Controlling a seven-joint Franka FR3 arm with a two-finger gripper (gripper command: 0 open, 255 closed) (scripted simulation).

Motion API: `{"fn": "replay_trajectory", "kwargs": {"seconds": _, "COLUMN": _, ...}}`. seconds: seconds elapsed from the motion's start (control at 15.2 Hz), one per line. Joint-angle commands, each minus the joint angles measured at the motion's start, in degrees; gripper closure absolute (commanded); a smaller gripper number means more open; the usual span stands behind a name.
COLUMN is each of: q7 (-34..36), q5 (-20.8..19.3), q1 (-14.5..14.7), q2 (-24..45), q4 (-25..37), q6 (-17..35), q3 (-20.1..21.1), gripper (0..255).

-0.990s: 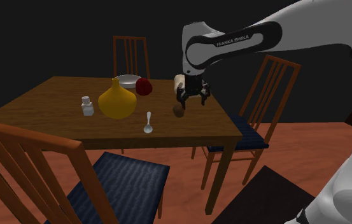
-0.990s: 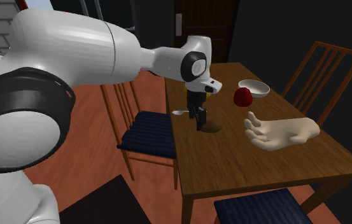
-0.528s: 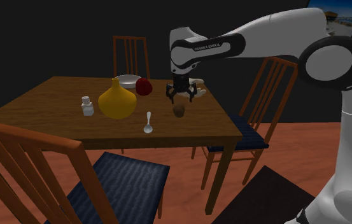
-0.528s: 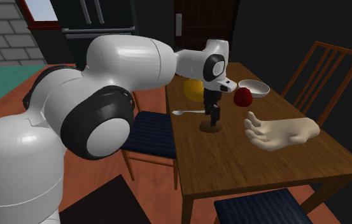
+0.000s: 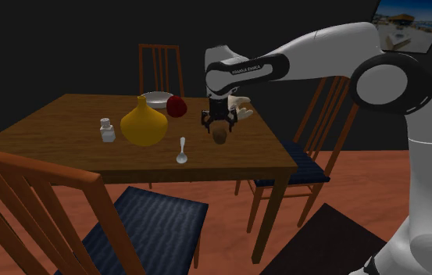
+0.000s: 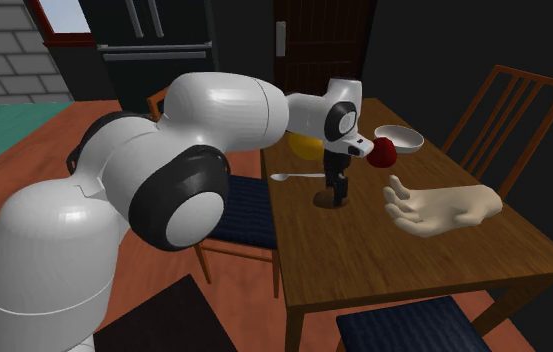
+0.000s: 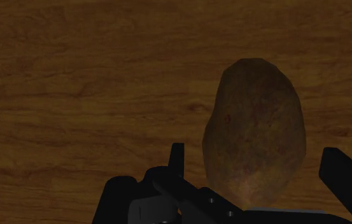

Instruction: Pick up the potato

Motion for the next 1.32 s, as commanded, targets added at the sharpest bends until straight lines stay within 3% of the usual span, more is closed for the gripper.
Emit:
{"fn": "replay_trajectory", "kwargs": {"seconds": 0.0, "q7": 0.3, "q5": -0.1, "q1": 0.1, "q2": 0.1, "q4": -1.1, "q6": 1.2, "q3": 0.0, "gripper": 0}}
{"fn": "replay_trajectory", "kwargs": {"seconds": 0.07, "q7": 0.3, "q5": -0.1, "q1": 0.1, "q2": 0.1, "q4": -1.1, "q6": 1.2, "q3": 0.0, "gripper": 0}}
{"fn": "replay_trajectory", "kwargs": {"seconds": 0.13, "q7": 0.3, "q5": -0.1, "q1": 0.1, "q2": 0.2, "q4": -1.0, "q6": 1.2, "q3": 0.0, "gripper": 255}}
{"fn": "replay_trajectory", "kwargs": {"seconds": 0.73, "q7": 0.3, "q5": -0.1, "q1": 0.1, "q2": 0.1, "q4": -1.1, "q6": 1.2, "q3": 0.0, "gripper": 255}}
{"fn": "replay_trajectory", "kwargs": {"seconds": 1.25, "q7": -0.4, "q5": 0.3, "q1": 0.2, "q2": -1.0, "q4": 3.4, "q6": -4.3, "q3": 0.2, "gripper": 255}}
